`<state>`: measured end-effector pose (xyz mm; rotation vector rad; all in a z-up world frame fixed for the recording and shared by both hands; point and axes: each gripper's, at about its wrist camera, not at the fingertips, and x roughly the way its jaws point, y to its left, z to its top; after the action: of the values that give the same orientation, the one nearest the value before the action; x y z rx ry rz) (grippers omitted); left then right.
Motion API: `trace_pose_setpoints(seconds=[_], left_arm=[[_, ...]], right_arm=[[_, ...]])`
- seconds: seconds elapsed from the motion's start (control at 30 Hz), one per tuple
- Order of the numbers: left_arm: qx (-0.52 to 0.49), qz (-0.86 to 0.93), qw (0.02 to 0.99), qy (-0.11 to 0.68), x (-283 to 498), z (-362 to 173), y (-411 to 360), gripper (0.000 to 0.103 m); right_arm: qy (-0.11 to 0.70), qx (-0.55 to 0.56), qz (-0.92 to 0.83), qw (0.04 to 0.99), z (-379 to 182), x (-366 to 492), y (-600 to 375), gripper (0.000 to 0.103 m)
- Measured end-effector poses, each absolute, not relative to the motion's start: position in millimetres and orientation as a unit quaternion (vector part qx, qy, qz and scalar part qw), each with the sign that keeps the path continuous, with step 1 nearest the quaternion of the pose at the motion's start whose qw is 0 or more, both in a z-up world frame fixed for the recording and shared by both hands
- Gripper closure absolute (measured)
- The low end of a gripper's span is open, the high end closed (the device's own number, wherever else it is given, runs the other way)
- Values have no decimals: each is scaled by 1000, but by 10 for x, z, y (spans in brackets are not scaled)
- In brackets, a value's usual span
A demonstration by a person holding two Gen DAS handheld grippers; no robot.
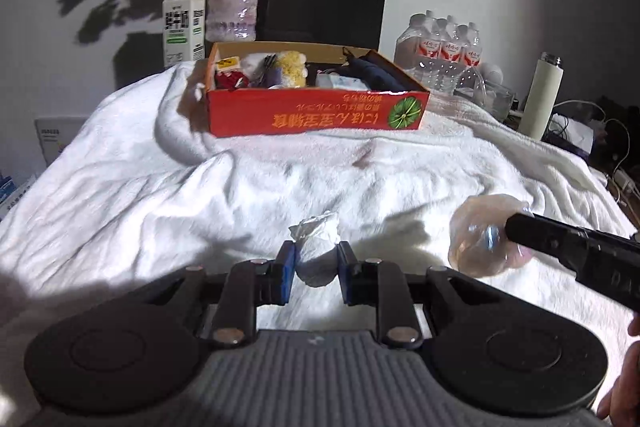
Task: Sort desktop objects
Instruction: 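Grasp the clear iridescent bag with the right tool while the left tool grasps a small white item, then lower the bag and white item into the orange box and open both tools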
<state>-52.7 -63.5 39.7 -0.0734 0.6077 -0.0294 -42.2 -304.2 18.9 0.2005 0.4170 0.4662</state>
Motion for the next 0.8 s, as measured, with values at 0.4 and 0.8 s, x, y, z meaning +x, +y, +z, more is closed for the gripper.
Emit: trace_pose_setpoints(seconds=[0.4,0.8], left_arm=[[-53,-15,953,298,-632,350,-511,80],[-60,-19,958,281,-105,519,-262,80]], right_arm=[[215,57,231,947,172,-649,-2831,91],[217,65,235,945,318,-76,-2821,91]])
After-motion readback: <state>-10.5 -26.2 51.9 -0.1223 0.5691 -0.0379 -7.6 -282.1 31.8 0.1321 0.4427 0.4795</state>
